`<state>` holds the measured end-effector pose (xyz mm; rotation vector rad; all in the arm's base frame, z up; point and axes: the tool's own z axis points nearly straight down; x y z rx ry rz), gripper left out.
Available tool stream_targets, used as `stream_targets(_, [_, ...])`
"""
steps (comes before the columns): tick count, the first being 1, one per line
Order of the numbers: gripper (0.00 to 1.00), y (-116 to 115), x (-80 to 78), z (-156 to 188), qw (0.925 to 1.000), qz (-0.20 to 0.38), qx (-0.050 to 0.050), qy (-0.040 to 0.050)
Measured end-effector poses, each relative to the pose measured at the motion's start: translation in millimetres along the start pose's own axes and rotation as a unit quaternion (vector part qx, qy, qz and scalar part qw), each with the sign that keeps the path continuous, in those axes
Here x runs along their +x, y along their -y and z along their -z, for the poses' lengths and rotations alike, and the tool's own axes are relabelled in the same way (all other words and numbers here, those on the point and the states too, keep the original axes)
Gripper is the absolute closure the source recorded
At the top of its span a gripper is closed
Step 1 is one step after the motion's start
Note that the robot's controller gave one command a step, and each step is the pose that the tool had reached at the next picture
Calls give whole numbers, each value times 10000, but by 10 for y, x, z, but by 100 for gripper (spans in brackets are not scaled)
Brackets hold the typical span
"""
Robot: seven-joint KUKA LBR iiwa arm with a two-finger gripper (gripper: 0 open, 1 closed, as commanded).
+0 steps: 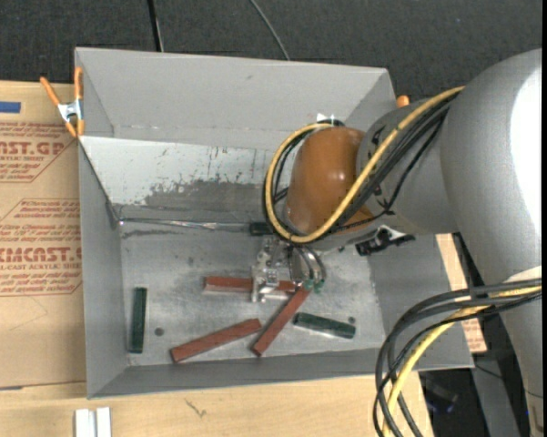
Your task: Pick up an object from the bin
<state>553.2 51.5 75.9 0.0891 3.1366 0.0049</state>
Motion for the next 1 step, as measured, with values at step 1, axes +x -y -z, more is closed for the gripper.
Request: stream_targets(1, [100, 120, 150, 1933, 9999, 126, 17, -25])
